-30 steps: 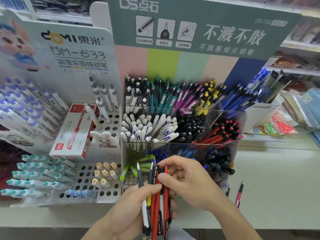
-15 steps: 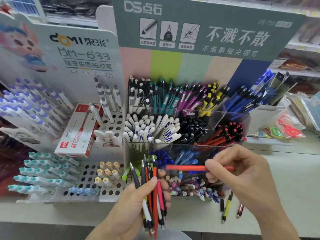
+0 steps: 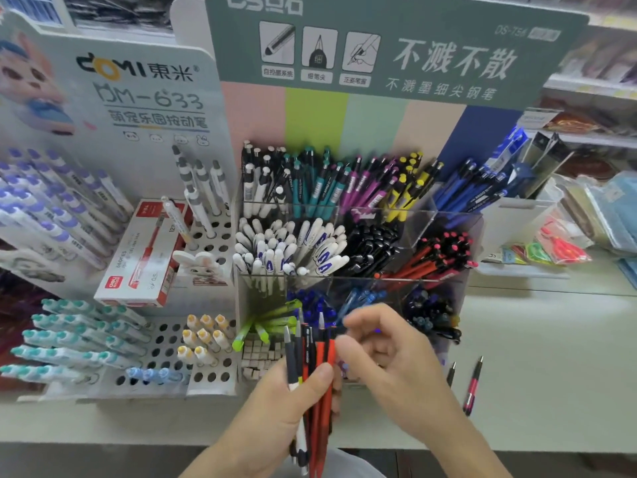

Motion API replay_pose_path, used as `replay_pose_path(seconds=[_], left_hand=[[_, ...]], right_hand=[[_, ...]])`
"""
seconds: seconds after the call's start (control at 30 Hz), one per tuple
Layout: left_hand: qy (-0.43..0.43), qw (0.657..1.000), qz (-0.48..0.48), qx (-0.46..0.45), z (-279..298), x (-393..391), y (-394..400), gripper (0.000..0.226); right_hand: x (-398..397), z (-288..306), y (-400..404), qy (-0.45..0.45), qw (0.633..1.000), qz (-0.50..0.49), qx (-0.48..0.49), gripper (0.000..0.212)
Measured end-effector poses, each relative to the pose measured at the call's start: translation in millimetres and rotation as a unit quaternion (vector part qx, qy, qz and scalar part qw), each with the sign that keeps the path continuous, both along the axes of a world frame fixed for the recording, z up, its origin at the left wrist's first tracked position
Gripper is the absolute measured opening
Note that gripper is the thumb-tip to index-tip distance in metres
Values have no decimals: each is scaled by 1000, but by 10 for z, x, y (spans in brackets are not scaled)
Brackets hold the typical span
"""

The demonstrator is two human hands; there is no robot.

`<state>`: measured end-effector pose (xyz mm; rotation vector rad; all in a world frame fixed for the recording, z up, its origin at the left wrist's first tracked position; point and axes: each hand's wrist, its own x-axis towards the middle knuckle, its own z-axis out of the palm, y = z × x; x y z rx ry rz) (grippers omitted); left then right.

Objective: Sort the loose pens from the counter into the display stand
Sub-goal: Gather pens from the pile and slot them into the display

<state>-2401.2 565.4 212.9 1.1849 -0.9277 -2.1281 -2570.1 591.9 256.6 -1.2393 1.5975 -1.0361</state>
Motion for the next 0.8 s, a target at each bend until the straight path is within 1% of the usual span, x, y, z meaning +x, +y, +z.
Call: replay_pose_path(seconds=[0.07, 0.1, 0.13, 0.17, 0.27, 0.3, 0.33, 0.43, 0.5, 0.6, 0.67, 0.73, 0.8], left_hand=[[-15, 999, -37, -20, -22, 12, 8, 62], [-16, 998, -49, -30, -29, 19, 7, 73], [-19, 998, -55, -34, -27, 26, 4, 78], [-22, 997, -60, -38, -28, 27, -2, 76], [-32, 996, -70, -41, 6, 21, -4, 50], [-31, 995, -84, -42, 11, 19, -3, 48], [-24, 994, -100, -39, 9, 19, -3, 52], [-12, 991, -132, -16, 10, 35, 8, 68], [-2, 990, -140, -9, -29, 49, 4, 70], [15, 992, -125, -6, -41, 54, -24, 60], [23, 991, -134, -16, -22, 51, -43, 52], [11, 985, -163, -51, 18, 27, -48, 40], [-16, 981, -173, -88, 26, -5, -35, 41]], right_hand=[[-5, -55, -77, 25, 999, 25, 14, 26], [-8, -76, -96, 41, 998, 39, 16, 28], [-10, -77, -108, 52, 997, 51, 12, 29], [-9, -76, -113, 58, 997, 55, 4, 30], [-6, -77, -110, 57, 996, 69, -20, 31], [-12, -79, -114, 58, 995, 80, -18, 30], [-27, -88, -127, 66, 993, 96, -10, 29], [-84, -124, -167, 95, 985, 139, 21, 23], [-125, -134, -183, 72, 986, 147, 42, 17], [-230, -97, -190, -17, 983, 165, 81, 14], [-320, -79, -180, -52, 976, 182, 104, 14], [-382, -64, -171, -48, 973, 190, 124, 16], [-390, -64, -173, -25, 972, 191, 136, 16]])
